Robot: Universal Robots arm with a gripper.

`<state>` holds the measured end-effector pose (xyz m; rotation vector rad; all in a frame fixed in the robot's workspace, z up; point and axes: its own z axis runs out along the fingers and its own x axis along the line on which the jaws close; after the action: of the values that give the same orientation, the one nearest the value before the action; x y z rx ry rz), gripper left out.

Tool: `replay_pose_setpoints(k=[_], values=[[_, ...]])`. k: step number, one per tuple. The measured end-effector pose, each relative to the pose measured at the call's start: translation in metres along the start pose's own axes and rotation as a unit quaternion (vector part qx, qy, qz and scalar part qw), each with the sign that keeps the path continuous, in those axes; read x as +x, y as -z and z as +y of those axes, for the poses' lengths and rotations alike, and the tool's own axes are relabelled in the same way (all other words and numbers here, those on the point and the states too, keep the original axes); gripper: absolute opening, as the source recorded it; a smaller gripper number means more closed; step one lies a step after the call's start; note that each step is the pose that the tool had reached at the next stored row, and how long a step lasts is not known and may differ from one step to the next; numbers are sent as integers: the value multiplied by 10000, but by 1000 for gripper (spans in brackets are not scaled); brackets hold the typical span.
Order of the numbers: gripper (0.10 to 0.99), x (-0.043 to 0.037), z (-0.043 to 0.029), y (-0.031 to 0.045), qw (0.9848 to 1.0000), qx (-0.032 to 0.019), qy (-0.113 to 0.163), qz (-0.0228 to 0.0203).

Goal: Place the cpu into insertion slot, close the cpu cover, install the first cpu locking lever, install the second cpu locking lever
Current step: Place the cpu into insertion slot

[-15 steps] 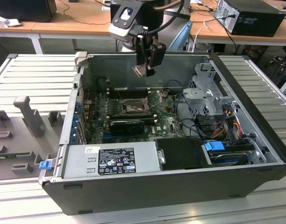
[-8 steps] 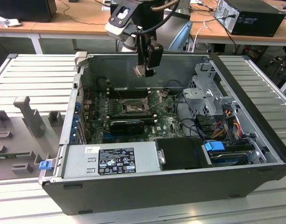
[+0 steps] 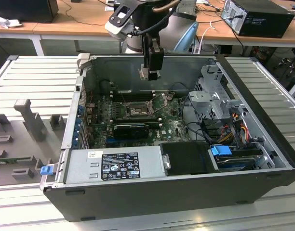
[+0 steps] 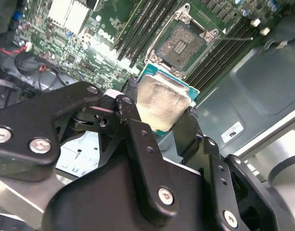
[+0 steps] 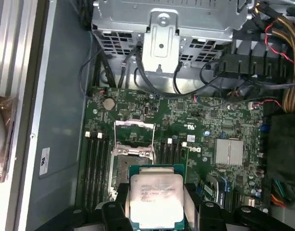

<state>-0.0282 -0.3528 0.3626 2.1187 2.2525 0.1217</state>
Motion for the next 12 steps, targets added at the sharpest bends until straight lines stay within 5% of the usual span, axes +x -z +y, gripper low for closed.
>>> replay_pose_setpoints(k=[5, 12], values=[[533, 0, -1, -6, 9991, -9, -429, -39], [533, 0, -1, -12, 9948, -20, -1014, -91]])
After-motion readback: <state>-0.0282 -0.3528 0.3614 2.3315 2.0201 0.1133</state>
